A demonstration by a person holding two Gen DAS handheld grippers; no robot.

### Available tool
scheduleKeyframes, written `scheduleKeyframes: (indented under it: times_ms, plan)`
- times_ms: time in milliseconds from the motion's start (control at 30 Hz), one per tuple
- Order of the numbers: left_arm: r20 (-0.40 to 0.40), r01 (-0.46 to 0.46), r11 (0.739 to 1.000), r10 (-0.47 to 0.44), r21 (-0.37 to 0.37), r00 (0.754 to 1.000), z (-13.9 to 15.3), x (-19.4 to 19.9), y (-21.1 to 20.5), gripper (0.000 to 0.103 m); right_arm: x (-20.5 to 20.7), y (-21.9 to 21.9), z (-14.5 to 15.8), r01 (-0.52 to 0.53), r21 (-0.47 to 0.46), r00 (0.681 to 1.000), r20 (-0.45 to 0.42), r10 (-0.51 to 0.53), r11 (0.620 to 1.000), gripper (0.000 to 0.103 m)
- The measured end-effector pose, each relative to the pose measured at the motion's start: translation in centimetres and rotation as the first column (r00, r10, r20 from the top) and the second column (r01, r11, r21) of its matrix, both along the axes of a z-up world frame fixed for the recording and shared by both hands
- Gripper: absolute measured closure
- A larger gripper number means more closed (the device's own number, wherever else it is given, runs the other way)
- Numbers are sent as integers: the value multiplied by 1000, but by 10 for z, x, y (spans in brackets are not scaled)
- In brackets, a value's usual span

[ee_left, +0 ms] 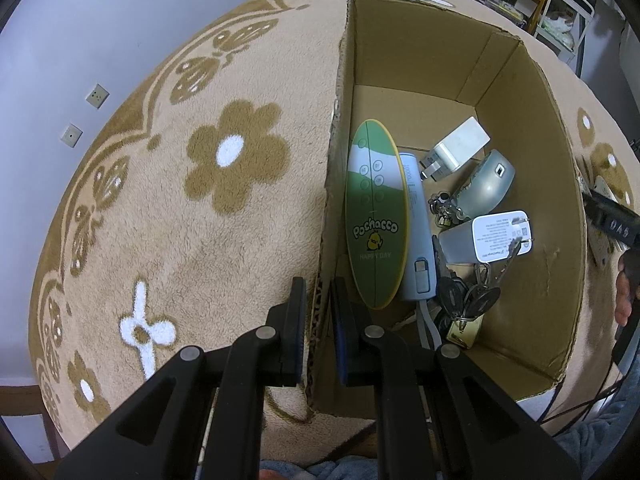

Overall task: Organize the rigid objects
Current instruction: 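Move the right gripper to the white JSCN remote and grasp it, then carry the white JSCN remote into the box and release it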

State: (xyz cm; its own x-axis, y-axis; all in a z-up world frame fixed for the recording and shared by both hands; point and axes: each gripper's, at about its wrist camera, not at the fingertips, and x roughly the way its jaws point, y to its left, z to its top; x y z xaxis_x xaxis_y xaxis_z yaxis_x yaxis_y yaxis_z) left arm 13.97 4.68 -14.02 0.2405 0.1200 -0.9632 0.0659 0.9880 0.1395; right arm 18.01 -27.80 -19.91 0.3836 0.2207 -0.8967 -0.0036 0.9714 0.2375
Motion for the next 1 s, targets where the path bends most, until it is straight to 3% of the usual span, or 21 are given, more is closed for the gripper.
scheduleKeyframes:
  times_ms: [100, 133, 167, 233, 333, 633, 1000]
  plan:
    - [-1, -1, 1000, 1, -5, 1000, 0, 0, 1, 90, -5, 8, -3, 2, -62, 1000, 14, -1, 998, 19]
    - [-1, -2, 1000, 2, -7, 1000, 0, 0, 1, 90, -7, 11, -4, 6, -91, 1000, 8, -5, 996, 25]
    - [-1, -2, 1000, 2, -8, 1000, 0, 0, 1, 90, -8, 15, -5, 15, -141, 1000, 1, -15, 990, 38]
    - [-1, -3, 1000, 3, -12, 1000, 1, 0, 1, 90, -11, 17, -5, 38, -211, 999, -6, -41, 977, 48]
    - [-2, -7, 1000, 7, -18, 1000, 0, 0, 2, 90, -20, 11, -2, 110, -182, 992, -39, -119, 977, 59]
    - [0, -10, 1000, 10, -24, 1000, 0, 0, 3, 90, -37, 7, 11, 182, -125, 980, -54, -190, 975, 59]
    - [0, -16, 999, 16, -31, 1000, 0, 0, 5, 90, -44, 38, 68, 132, -38, 990, 60, -129, 991, 59]
